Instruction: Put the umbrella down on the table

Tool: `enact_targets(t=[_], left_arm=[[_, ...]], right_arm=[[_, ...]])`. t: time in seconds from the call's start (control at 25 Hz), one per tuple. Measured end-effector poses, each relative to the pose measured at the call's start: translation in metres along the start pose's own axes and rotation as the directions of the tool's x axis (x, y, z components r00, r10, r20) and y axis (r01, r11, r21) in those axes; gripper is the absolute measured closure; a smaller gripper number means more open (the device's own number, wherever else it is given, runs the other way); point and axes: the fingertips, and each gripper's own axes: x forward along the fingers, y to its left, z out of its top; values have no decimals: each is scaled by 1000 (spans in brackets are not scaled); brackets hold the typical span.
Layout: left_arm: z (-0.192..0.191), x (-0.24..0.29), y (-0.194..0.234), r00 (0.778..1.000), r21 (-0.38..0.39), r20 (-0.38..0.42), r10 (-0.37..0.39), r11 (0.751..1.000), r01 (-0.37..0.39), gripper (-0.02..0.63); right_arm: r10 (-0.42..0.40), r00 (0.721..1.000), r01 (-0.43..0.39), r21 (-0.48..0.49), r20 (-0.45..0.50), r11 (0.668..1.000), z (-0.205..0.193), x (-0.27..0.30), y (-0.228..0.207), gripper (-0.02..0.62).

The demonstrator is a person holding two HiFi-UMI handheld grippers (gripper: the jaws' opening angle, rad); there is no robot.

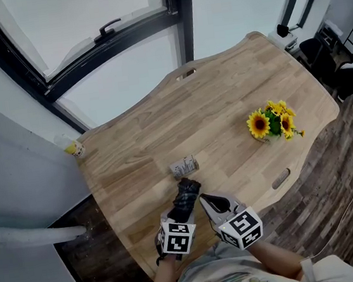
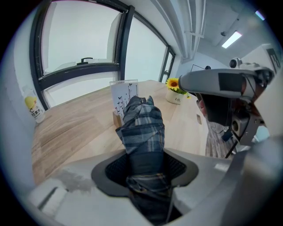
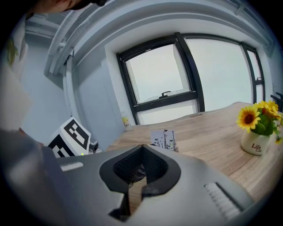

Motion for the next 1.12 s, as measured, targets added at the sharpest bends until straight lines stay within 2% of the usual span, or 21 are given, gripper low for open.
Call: enact_targets(t=[1.12], left_arm=[[-15, 36, 4, 1000, -65, -7, 4, 998, -5, 391]], right_arm=[[19, 999, -19, 1, -50, 1000, -15, 5, -4, 595]])
